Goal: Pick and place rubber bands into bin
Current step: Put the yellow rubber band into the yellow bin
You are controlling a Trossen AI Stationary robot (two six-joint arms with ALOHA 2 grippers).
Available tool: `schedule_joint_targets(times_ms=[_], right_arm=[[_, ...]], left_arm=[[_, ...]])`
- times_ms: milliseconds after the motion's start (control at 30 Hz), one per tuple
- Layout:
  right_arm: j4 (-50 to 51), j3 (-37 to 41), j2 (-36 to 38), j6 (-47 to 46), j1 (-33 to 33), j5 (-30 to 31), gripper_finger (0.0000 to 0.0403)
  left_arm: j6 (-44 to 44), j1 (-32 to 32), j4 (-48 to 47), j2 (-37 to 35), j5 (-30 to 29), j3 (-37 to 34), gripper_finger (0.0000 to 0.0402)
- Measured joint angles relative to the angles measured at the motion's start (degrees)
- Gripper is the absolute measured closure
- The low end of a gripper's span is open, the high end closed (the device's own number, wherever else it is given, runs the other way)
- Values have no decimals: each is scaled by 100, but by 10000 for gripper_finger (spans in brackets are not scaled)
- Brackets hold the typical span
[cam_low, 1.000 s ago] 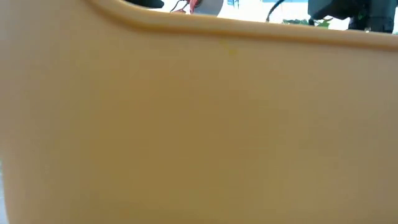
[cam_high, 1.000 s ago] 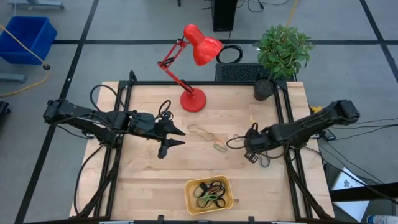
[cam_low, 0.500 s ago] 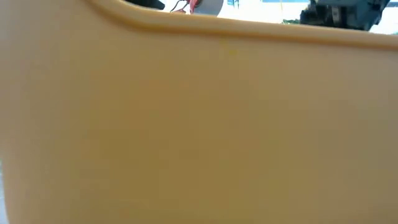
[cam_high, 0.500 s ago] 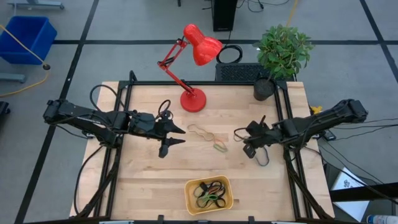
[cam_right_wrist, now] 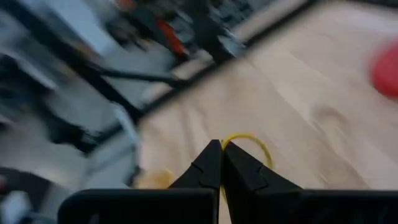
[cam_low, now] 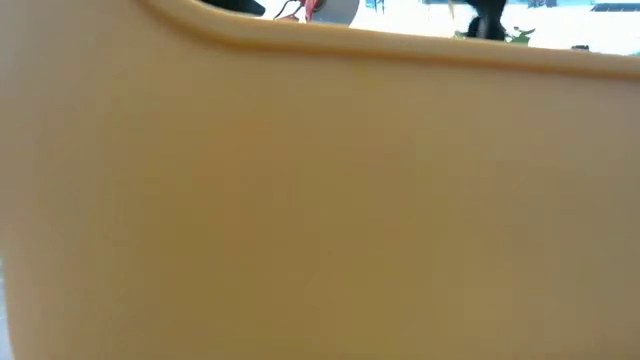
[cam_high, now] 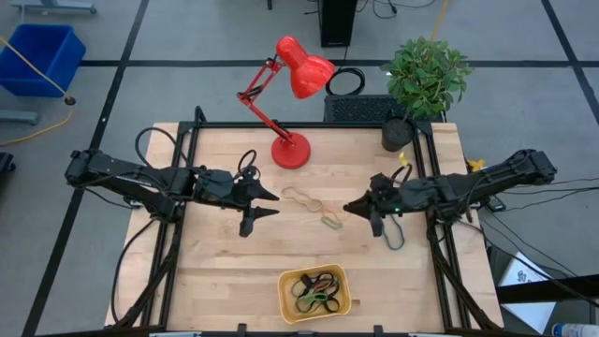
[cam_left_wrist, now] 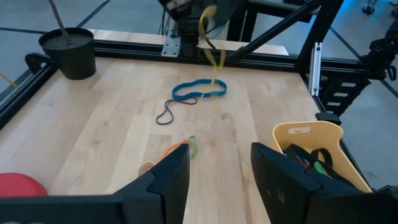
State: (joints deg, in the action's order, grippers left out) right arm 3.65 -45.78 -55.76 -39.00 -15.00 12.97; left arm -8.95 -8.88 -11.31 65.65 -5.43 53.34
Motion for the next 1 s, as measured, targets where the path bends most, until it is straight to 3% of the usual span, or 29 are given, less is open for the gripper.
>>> schedule_joint_targets(times_ms=[100, 267, 700, 1000], right_arm=[[-661, -66, -21, 315, -5, -143, 403], [-672, -546, -194, 978, -97, -262, 403], [1475, -2886, -1892, 2571, -618, -370, 403], [1514, -3152, -2874, 3206, -1166, -419, 403]], left_arm=[[-1, 0, -2, 0, 2, 0, 224], [-2, 0, -4, 2, 2, 0, 224], [-5, 0, -62, 2, -4, 0, 224], [-19, 2, -109, 2, -17, 0, 224]])
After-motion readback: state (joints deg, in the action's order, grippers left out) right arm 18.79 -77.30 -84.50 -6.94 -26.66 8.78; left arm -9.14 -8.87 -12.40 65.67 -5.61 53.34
